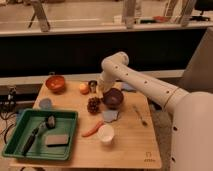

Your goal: Place banana in metal cup

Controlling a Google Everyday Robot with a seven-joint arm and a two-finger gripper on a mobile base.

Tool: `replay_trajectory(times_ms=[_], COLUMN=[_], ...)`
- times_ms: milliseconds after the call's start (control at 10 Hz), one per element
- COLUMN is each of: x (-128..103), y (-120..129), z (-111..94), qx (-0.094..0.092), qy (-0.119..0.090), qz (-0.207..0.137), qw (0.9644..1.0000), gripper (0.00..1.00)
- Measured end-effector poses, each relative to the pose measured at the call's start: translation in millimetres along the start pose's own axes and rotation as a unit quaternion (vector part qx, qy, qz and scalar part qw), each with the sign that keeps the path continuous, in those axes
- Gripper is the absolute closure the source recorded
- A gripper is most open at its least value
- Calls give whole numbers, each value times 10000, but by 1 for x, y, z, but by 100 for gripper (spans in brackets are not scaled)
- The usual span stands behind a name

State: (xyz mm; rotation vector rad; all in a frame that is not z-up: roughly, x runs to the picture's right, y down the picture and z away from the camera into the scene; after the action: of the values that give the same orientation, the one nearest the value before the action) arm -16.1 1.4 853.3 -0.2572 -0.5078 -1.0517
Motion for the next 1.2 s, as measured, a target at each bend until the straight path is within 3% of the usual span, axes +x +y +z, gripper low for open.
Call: replay_trajectory(times_ms=[100, 300, 400, 800, 1000, 1200], x=[-1, 6, 12, 25, 36, 46], y=[-2, 2, 6, -7, -14, -23], z=[1, -4, -6, 0, 1, 2], qx=[31, 494, 891, 1610, 1874, 2000], qy=[14, 232, 322, 304, 358, 432], qz=[-12, 134, 215, 182, 135, 74], qw=[10000, 9984, 9953, 9863, 9815, 9788], gripper=[99, 99, 99, 99, 99, 99])
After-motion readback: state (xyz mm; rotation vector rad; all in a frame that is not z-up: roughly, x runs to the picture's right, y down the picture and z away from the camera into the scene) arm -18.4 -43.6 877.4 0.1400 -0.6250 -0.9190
